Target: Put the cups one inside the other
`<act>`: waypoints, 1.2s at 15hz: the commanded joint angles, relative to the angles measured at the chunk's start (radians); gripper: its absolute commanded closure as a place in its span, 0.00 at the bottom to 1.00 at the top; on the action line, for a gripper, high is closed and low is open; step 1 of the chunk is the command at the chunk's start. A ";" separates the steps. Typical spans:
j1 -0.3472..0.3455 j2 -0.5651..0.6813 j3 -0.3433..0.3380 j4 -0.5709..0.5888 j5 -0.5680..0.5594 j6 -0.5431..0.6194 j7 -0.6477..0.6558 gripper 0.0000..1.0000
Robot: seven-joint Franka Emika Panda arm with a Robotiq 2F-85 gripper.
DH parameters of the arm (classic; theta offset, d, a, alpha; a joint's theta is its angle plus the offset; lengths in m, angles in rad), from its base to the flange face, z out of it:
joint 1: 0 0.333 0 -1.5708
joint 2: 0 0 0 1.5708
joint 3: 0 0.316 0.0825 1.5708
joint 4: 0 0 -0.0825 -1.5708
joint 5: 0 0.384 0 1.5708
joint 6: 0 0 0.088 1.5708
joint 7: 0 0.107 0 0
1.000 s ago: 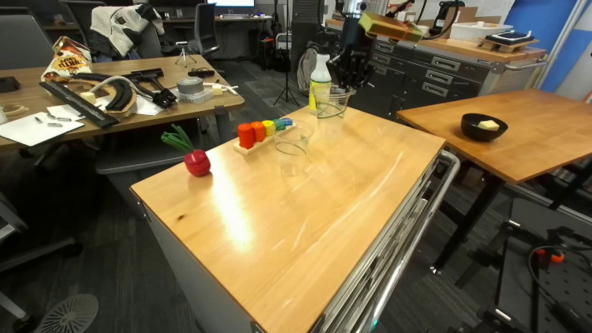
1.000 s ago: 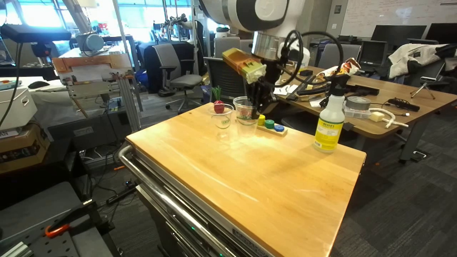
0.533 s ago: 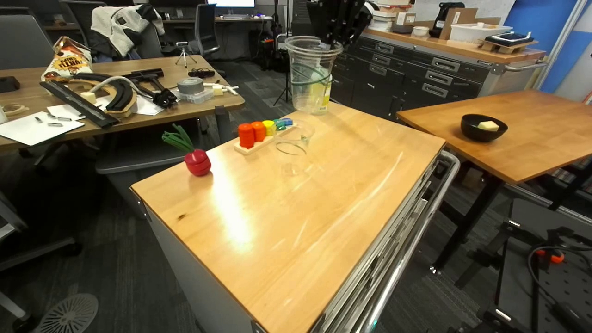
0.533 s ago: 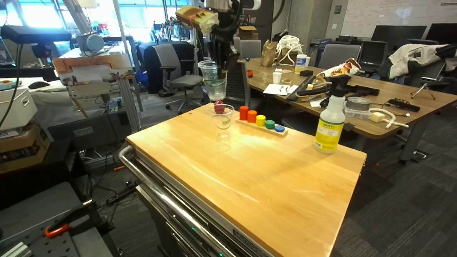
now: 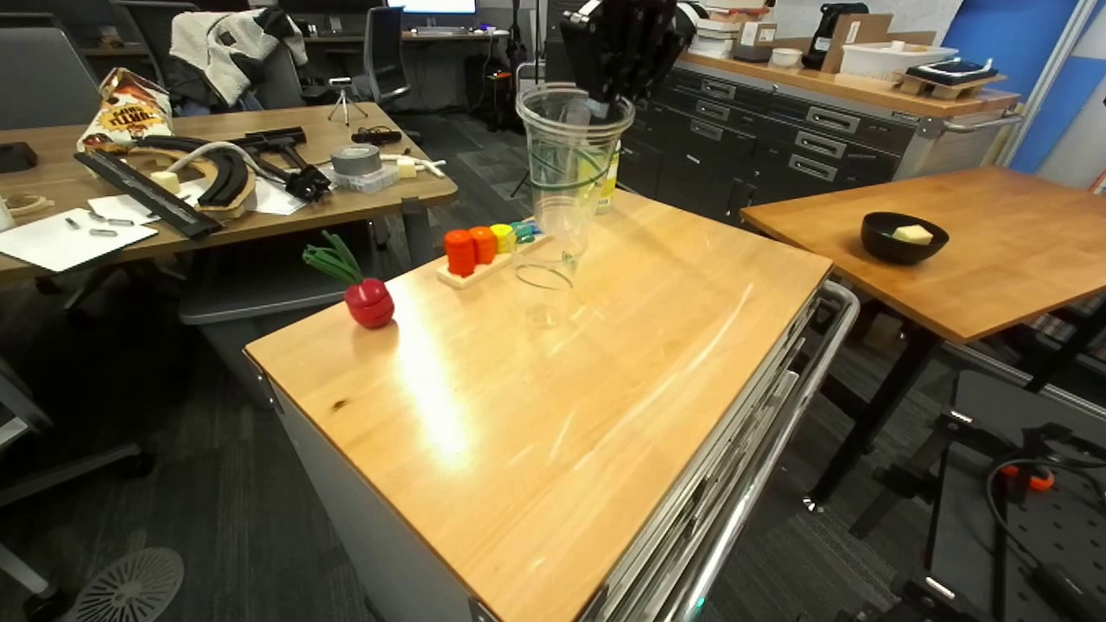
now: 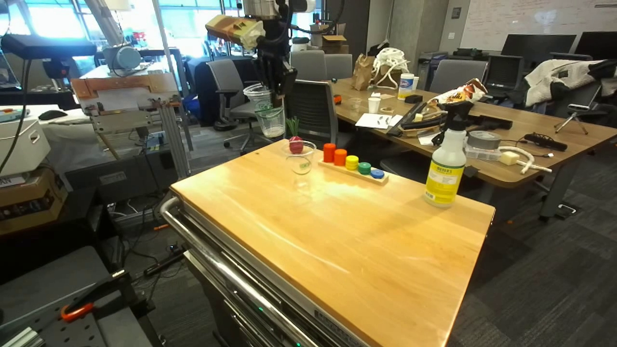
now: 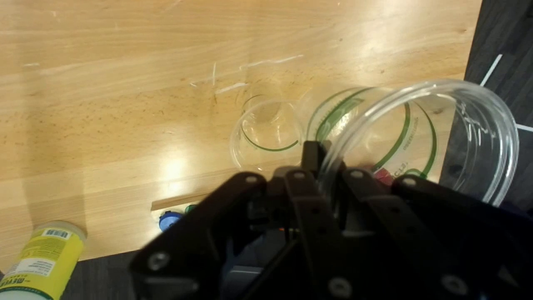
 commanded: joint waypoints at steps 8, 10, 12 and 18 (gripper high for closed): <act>-0.010 0.096 -0.023 -0.014 -0.063 0.234 -0.008 0.99; -0.012 0.107 -0.030 -0.015 -0.066 0.241 -0.010 0.99; -0.014 0.116 -0.037 -0.020 -0.073 0.242 -0.009 0.99; -0.020 0.168 -0.039 -0.010 -0.042 0.251 -0.026 0.99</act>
